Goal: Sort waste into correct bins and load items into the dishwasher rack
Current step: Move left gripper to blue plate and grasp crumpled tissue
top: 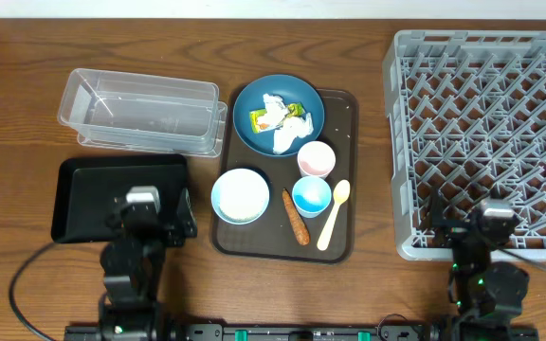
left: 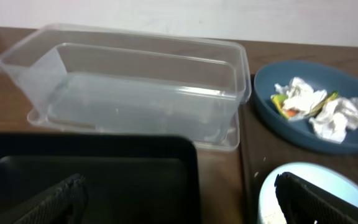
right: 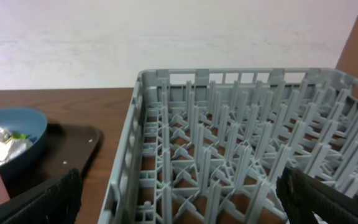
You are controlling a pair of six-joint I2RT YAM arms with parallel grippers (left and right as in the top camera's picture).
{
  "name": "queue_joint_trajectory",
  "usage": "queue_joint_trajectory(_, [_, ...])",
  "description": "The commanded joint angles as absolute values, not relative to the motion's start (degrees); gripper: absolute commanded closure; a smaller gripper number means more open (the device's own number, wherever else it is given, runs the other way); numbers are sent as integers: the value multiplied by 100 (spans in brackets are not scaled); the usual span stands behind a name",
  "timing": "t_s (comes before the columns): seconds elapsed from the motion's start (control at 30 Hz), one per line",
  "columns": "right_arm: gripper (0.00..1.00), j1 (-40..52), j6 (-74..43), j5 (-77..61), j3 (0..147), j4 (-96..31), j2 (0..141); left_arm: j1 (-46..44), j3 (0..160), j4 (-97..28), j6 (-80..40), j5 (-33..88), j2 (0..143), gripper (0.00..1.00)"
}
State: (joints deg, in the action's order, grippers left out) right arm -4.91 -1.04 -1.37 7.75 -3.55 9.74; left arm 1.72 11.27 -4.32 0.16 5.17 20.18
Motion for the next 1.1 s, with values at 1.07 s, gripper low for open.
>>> queue_joint_trajectory(1.07, [1, -368, -169, -1144, 4495, -1905, 5841, 10, 5546, -2576, -340, 2029, 6790, 2])
